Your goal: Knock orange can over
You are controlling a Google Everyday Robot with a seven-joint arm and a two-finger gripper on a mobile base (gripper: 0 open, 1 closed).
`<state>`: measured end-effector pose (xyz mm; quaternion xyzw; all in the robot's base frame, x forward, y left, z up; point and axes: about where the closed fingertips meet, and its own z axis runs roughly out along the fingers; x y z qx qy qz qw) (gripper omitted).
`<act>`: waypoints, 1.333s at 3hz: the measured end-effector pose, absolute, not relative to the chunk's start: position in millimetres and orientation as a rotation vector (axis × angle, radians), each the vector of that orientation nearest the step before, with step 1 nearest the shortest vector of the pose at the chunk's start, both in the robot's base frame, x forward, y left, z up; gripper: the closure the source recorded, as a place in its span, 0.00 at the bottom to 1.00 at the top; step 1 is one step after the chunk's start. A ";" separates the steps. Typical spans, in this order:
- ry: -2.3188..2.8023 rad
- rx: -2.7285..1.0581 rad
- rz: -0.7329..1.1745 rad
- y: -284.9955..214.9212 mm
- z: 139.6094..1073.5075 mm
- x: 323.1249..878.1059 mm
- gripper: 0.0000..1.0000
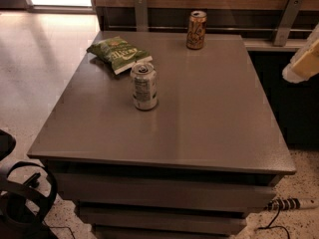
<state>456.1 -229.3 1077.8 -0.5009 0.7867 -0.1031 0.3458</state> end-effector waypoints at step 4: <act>1.970 -1.165 -0.119 -220.3 1062.2 545.4 0.00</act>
Offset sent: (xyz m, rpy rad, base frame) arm 0.0352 0.0018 -0.0011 0.0414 -0.0398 0.0159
